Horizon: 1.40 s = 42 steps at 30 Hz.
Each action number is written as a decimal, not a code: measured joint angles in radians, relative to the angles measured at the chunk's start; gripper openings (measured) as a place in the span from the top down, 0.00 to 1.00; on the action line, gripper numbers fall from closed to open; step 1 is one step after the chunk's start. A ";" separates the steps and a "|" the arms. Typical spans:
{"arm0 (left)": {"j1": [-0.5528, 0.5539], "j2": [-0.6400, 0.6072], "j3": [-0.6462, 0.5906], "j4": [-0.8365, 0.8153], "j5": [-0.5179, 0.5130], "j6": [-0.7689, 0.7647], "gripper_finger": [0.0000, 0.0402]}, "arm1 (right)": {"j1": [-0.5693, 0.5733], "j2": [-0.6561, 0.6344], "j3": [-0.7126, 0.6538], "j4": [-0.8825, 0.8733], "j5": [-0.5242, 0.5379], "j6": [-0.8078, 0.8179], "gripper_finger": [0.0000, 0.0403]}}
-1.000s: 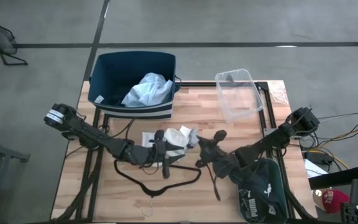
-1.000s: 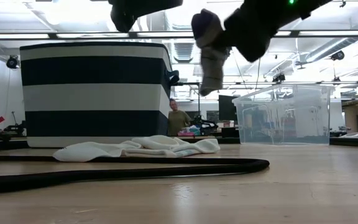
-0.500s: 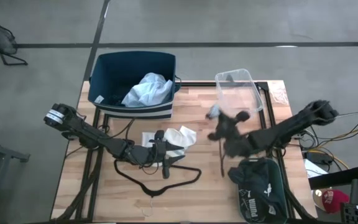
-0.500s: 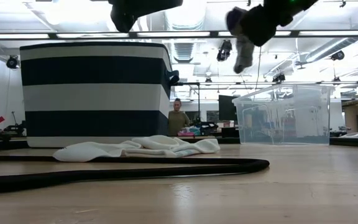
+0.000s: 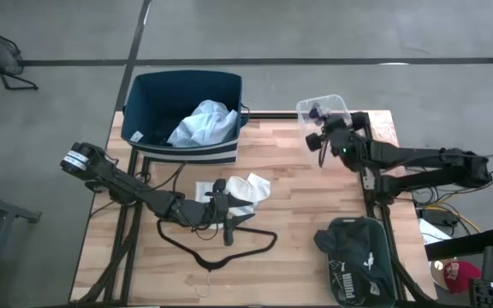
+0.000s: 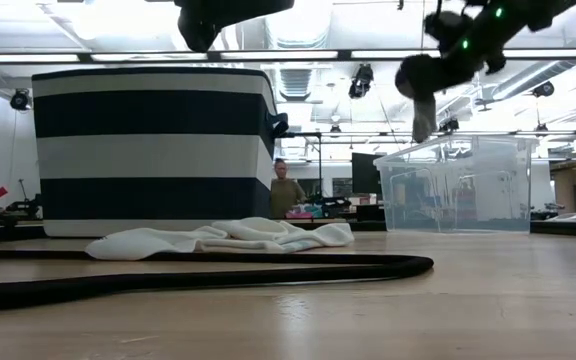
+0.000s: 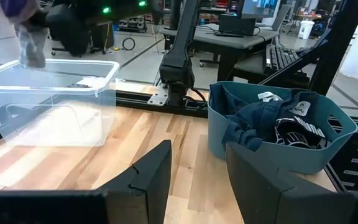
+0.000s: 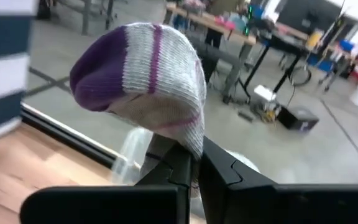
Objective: Pick & Place Cloths
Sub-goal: Put the gray sock into the transparent bin, then put the left white sock into the transparent bin
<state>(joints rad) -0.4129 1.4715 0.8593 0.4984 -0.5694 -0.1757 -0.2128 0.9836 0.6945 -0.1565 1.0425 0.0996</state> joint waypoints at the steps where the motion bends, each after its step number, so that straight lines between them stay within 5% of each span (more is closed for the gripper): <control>1: 0.000 0.000 0.000 0.000 0.000 0.000 0.61 | -0.033 0.000 -0.005 -0.009 -0.030 0.012 0.96; 10: 0.001 0.000 0.000 -0.003 0.000 0.000 0.61 | -0.151 0.050 -0.042 -0.095 -0.080 0.132 0.86; 18: 0.004 0.000 0.000 -0.036 -0.018 0.007 0.61 | -0.144 0.050 -0.035 -0.148 -0.162 0.184 0.61; 25: 0.019 -0.002 0.000 -0.211 -0.280 -0.036 0.61 | -0.090 0.044 -0.035 -0.166 -0.377 0.242 0.46; 28: 0.050 -0.002 0.000 -0.304 -0.312 -0.150 0.61 | -0.054 0.046 -0.027 -0.137 -0.474 0.242 0.44; 33: 0.132 -0.002 0.000 -0.551 -0.242 -0.342 0.61 | 0.022 0.046 -0.014 -0.082 -0.569 0.264 0.43; 38: 0.203 -0.002 0.000 -0.816 -0.040 -0.540 0.61 | 0.115 0.046 -0.014 -0.025 -0.602 0.266 0.46; 42: 0.213 -0.002 -0.012 -0.873 0.038 -0.614 0.61 | 0.173 0.046 -0.015 0.008 -0.601 0.268 0.48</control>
<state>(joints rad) -0.2001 1.4693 0.8477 -0.3745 -0.5309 -0.7894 -0.0397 1.0298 0.6800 -0.1486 0.4412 0.3674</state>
